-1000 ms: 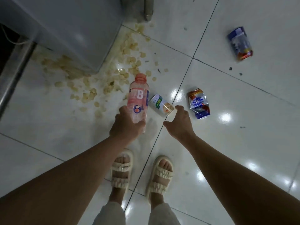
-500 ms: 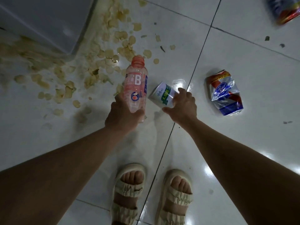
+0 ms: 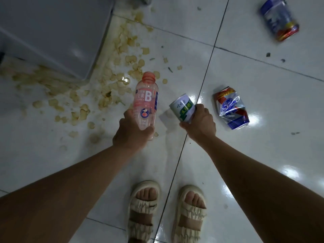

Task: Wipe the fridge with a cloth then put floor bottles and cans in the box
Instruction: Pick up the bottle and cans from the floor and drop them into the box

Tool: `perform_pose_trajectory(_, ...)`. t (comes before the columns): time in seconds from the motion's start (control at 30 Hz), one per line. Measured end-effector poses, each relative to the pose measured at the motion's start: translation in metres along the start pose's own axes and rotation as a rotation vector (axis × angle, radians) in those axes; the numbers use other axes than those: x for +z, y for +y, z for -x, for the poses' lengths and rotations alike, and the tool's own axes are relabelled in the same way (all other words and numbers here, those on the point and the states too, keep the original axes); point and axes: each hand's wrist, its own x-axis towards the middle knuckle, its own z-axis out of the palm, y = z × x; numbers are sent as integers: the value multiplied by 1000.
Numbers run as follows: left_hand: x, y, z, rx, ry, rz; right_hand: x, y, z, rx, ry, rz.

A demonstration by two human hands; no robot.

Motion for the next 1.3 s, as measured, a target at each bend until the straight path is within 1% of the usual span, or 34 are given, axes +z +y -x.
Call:
perform_pose_trajectory(0.1, -29, 28, 31, 16, 21, -11, -50, -14, 27, 26, 15, -47)
perform_pose_trajectory(0.27, -89, 88, 93, 111, 9, 23, -146, -40, 82, 35, 66, -115)
perform_pose_trajectory(0.43, -156, 156, 162, 202, 24, 20, -250, -70, 139, 90, 103, -189)
perform_pose_trajectory(0.67, -254, 237, 267, 353, 51, 38, -403, -116, 234, 123, 291, -341)
perform_pose_trajectory(0.8, -301, 277, 327, 445, 22, 73, -480, -131, 294, 120, 403, -417)
perform_pose_trajectory(0.9, -327, 307, 371, 542, -5, 121, -528, -134, 338, 139, 486, -456)
perform_pose_trajectory(1.0, -346, 340, 413, 646, 26, 82, -569, -128, 377, 168, 575, -482)
perform_pose_trajectory(1.07, -354, 363, 440, 712, 20, 80, -594, -120, 402, 195, 633, -492)
perform_pose_trajectory(1.3, -344, 434, 535, 912, -73, 71, -669, -65, 481, 267, 819, -540)
